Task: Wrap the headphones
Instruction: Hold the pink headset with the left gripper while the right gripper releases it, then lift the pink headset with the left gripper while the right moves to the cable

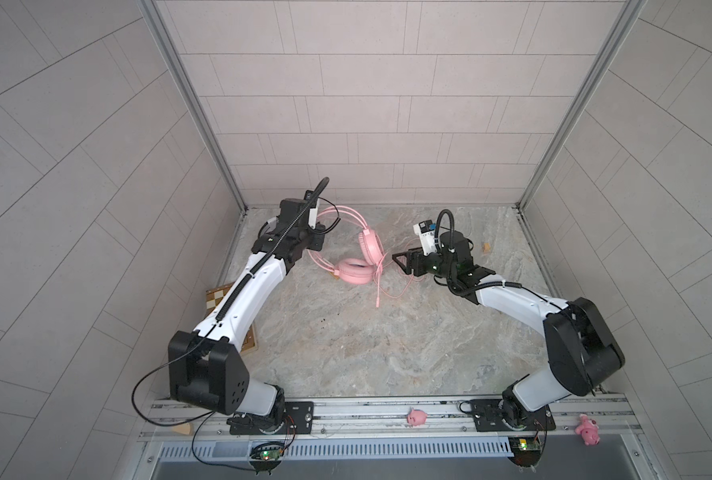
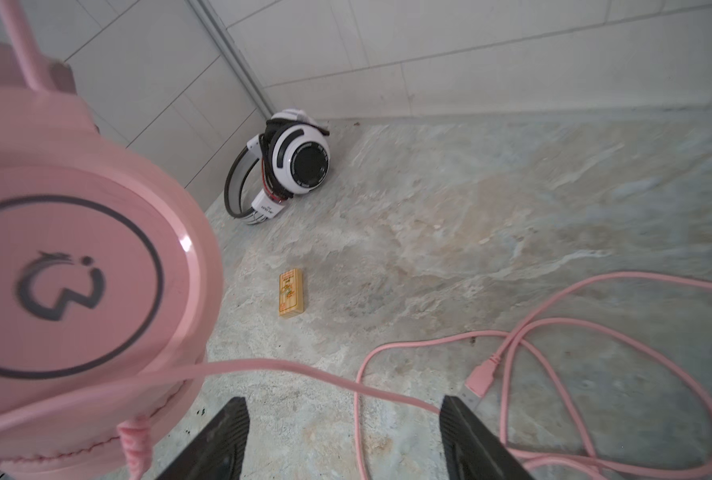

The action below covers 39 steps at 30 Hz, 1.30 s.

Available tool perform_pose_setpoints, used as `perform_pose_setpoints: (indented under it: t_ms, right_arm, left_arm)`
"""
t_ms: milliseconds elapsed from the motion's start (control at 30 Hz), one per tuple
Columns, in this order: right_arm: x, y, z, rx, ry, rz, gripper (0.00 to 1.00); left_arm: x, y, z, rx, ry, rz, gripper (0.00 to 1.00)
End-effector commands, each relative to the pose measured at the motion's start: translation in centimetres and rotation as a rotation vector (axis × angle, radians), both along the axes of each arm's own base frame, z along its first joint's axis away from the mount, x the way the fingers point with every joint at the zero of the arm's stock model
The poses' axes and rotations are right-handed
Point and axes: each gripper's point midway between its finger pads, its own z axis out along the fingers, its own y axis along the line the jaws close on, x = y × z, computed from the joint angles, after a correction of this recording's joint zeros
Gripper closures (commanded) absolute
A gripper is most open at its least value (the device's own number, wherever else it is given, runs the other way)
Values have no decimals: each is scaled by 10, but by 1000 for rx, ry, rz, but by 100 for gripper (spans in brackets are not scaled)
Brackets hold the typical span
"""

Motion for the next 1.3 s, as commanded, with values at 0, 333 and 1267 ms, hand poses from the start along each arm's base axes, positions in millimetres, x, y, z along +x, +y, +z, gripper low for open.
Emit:
perform_pose_setpoints:
  t_ms: [0, 333, 1267]
  right_arm:
    - [-5, 16, -9, 30, 45, 80, 26]
    - [10, 23, -60, 12, 91, 80, 31]
    - [-30, -21, 50, -83, -224, -46, 100]
  left_arm:
    - [3, -7, 22, -47, -81, -24, 100]
    - [-2, -22, 24, -115, -70, -91, 100]
    - [-24, -102, -33, 70, 125, -358, 100]
